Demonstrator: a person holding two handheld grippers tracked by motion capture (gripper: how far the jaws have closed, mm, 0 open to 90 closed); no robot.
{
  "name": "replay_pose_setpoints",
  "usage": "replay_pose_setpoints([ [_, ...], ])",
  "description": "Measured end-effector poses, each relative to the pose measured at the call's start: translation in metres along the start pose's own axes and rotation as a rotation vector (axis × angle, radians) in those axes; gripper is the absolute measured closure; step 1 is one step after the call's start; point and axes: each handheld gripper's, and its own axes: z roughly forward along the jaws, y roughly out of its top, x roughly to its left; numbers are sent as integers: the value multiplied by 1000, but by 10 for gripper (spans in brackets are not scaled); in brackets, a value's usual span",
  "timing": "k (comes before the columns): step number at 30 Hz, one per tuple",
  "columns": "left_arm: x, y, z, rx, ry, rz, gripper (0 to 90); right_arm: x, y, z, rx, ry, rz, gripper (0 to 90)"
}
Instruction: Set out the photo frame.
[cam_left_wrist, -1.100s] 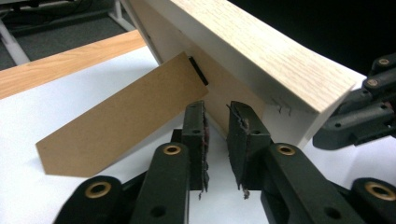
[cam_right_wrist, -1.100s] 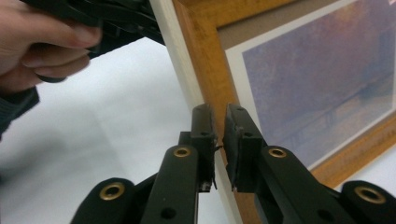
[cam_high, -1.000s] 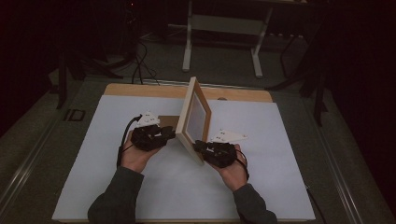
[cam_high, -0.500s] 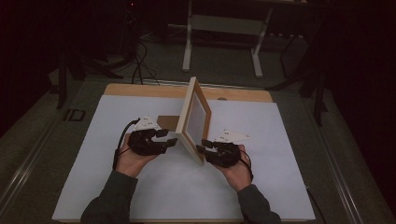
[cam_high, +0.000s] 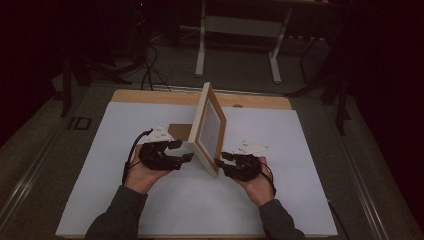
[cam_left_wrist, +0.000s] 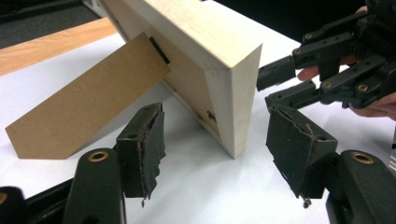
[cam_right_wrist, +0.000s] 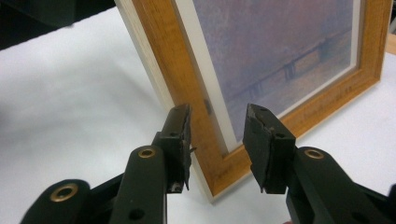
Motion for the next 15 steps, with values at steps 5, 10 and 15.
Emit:
replay_pose_setpoints([
  [5,-4,6,3,-6,17,3,356,-1,-2,-1,17,-13,-11,599],
  [10,-8,12,5,-31,41,-3,344,-1,-5,-1,32,-12,-13,583],
  [15,-10,17,10,-48,67,-21,341,-3,-7,-2,32,-14,-9,573],
])
